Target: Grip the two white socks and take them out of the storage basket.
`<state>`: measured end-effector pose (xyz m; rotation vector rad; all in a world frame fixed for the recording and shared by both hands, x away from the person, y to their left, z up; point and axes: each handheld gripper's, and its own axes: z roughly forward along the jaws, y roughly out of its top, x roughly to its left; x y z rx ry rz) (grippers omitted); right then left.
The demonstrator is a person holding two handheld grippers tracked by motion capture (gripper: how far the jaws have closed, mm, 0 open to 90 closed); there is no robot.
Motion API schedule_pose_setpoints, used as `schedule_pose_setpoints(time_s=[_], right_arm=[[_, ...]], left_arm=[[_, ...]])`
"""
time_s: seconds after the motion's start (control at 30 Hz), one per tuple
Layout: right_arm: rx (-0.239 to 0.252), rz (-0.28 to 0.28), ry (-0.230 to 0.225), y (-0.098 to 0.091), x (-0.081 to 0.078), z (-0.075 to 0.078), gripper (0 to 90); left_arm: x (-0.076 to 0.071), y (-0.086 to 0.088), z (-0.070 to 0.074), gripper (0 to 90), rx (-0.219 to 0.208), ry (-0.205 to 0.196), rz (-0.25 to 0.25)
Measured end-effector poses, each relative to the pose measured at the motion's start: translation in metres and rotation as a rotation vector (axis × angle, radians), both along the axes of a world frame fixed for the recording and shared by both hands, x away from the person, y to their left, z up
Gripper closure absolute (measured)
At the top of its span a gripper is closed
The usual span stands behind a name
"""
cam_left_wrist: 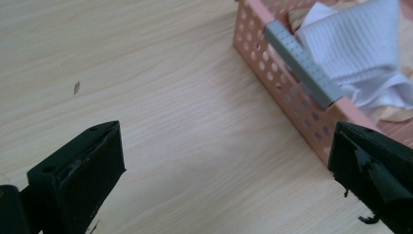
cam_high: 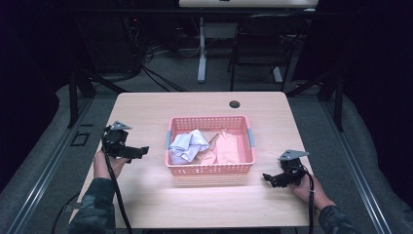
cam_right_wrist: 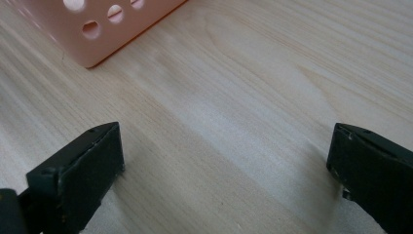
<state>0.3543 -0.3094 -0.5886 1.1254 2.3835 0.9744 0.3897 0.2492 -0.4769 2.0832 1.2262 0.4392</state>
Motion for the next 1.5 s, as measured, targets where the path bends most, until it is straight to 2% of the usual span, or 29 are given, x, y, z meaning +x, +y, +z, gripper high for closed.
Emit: schedule_pose_setpoints(time_s=[0.23, 0.4, 0.6, 0.63, 0.73, 0.83, 0.87, 1.0, 1.07, 1.13, 1.17, 1.27, 1.3, 1.37, 1.4, 1.43, 1.47, 1.5], right_arm=[[0.000, 0.000, 0.000, 0.000, 0.000, 0.000, 0.0], [0.000, 0.000, 0.000, 0.000, 0.000, 0.000, 0.0], [0.000, 0.000, 0.000, 0.000, 0.000, 0.000, 0.0], [0.000, 0.000, 0.000, 0.000, 0.000, 0.000, 0.0], [0.000, 0.000, 0.000, 0.000, 0.000, 0.000, 0.0], [0.000, 0.000, 0.000, 0.000, 0.000, 0.000, 0.0], [0.000, 0.000, 0.000, 0.000, 0.000, 0.000, 0.0], [0.003, 0.002, 0.000, 0.000, 0.000, 0.000, 0.0], [0.000, 0.002, 0.000, 0.000, 0.000, 0.000, 0.0], [0.001, 0.002, 0.000, 0.000, 0.000, 0.000, 0.0], [0.003, 0.003, 0.001, 0.000, 0.000, 0.000, 0.0], [0.003, 0.005, 0.002, 0.000, 0.000, 0.000, 0.0], [0.003, 0.004, 0.001, 0.000, 0.000, 0.000, 0.0], [0.001, 0.003, 0.001, 0.000, 0.000, 0.000, 0.0], [0.000, 0.003, 0.000, 0.000, 0.000, 0.000, 0.0], [0.000, 0.003, 0.000, 0.000, 0.000, 0.000, 0.0], [0.003, 0.004, 0.001, 0.000, 0.000, 0.000, 0.0], [0.000, 0.003, 0.001, 0.000, 0.000, 0.000, 0.0]], left_arm=[[0.004, -0.017, 0.014, 0.0, 0.007, -0.015, -0.044], [0.011, -0.037, 0.026, 0.0, 0.038, -0.028, -0.062], [0.017, -0.054, 0.032, 0.2, 0.036, -0.031, -0.101], [0.019, -0.063, 0.035, 0.2, 0.049, -0.037, -0.114], [0.022, -0.072, 0.037, 0.0, 0.053, -0.033, -0.130], [0.029, -0.090, 0.038, 0.0, 0.064, -0.027, -0.165], [0.029, -0.090, 0.038, 0.0, 0.064, -0.027, -0.165], [0.037, -0.112, 0.033, 0.2, 0.075, -0.014, -0.210], [0.040, -0.117, 0.030, 0.3, 0.077, -0.007, -0.219], [0.046, -0.131, 0.022, 3.0, 0.088, 0.018, -0.268], [0.049, -0.136, 0.019, 5.6, 0.103, 0.028, -0.282], [0.054, -0.143, 0.012, 12.4, 0.106, 0.050, -0.309], [0.059, -0.151, 0.005, 15.5, 0.134, 0.077, -0.320], [0.060, -0.154, 0.002, 16.2, 0.141, 0.083, -0.321], [0.061, -0.161, -0.003, 17.0, 0.177, 0.098, -0.325], [0.061, -0.161, -0.003, 17.9, 0.177, 0.098, -0.325], [0.062, -0.168, -0.007, 18.0, 0.214, 0.103, -0.322], [0.062, -0.170, -0.008, 18.7, 0.226, 0.083, -0.313]])
